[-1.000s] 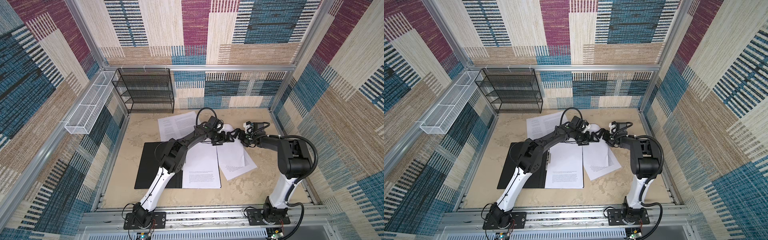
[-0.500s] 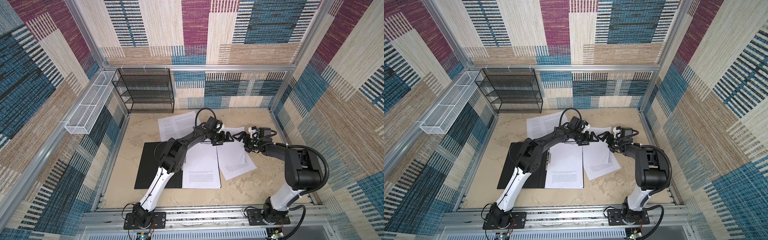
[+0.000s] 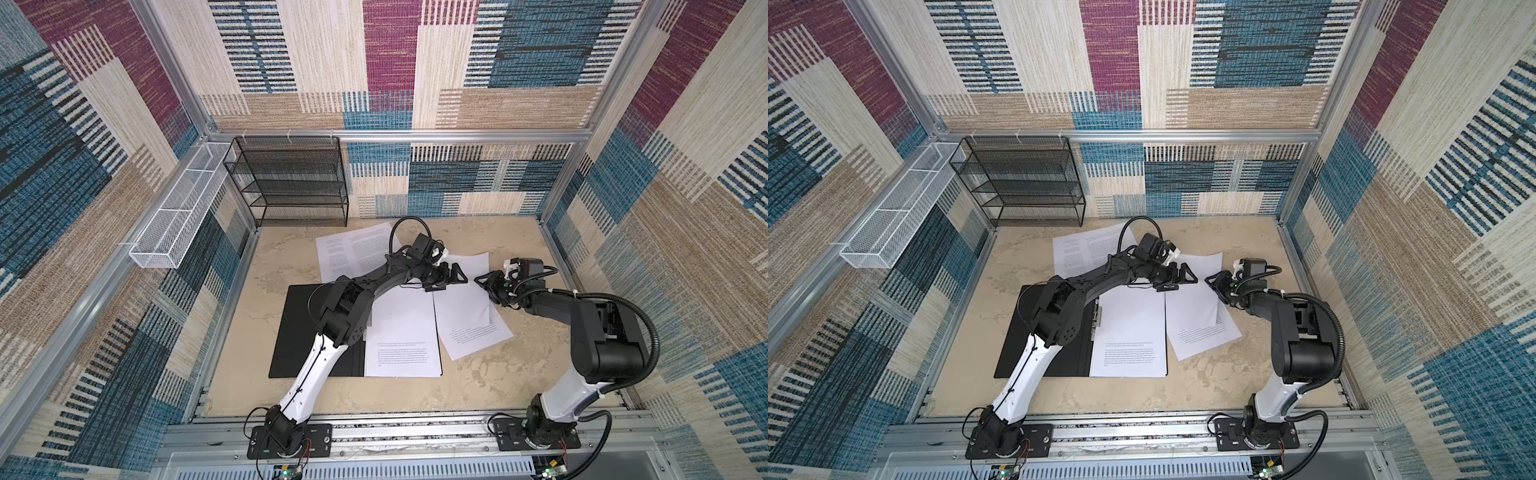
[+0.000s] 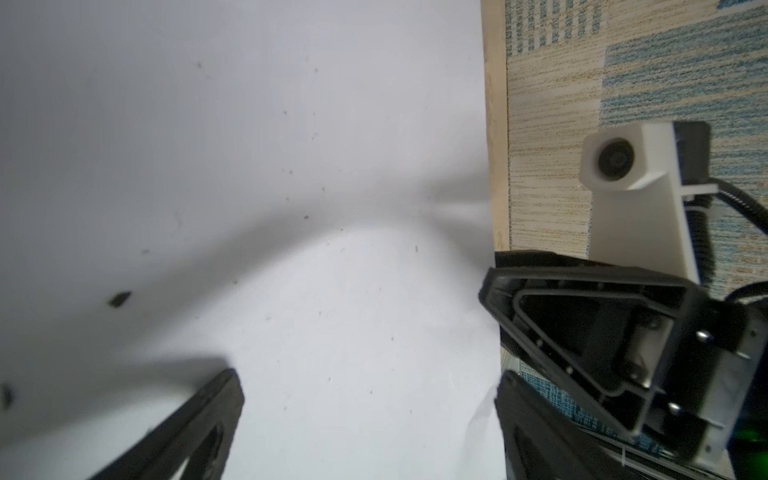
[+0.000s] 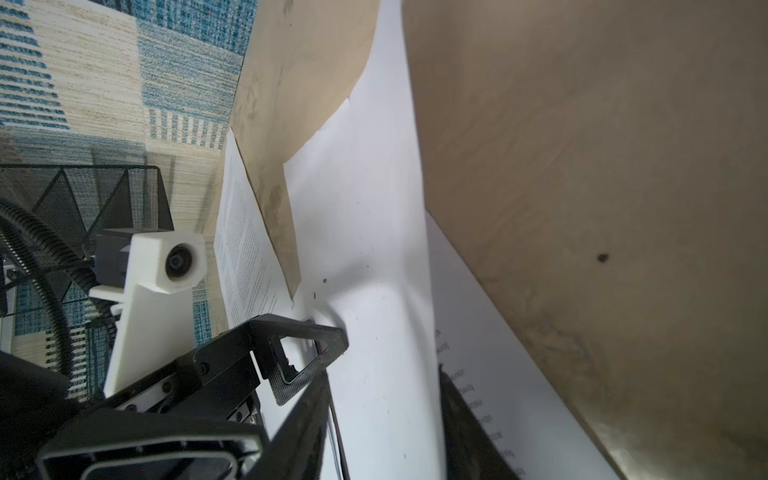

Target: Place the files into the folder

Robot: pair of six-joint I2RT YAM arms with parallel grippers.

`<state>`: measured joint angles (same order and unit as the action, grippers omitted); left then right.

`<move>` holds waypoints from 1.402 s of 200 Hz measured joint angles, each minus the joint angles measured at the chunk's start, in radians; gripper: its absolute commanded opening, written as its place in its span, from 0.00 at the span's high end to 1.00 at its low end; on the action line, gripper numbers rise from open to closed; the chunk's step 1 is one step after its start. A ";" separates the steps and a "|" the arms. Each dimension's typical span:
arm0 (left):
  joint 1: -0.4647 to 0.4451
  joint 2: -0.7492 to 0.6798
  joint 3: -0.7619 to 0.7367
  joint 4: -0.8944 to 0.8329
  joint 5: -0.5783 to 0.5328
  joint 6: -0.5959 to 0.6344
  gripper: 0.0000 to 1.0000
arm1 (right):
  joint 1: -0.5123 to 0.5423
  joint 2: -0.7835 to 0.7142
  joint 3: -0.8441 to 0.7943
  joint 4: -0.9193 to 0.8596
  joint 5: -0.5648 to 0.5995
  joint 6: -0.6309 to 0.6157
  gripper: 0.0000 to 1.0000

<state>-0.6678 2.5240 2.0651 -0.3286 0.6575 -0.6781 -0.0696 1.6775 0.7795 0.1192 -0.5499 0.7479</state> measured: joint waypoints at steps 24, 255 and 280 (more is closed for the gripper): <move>0.000 0.003 0.009 -0.002 0.004 -0.010 0.02 | 0.000 0.000 -0.008 -0.012 0.019 0.007 0.95; 0.417 -1.025 -1.006 -0.146 -0.188 -0.042 0.01 | 0.434 -0.243 0.350 -0.267 0.193 -0.190 1.00; 0.510 -1.052 -1.149 -0.147 -0.213 -0.037 0.01 | 0.493 -0.279 0.339 -0.239 0.143 -0.140 1.00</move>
<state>-0.1574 1.4715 0.9161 -0.4759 0.4446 -0.7147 0.4236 1.3983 1.1187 -0.1200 -0.4068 0.6083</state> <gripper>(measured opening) 0.994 0.049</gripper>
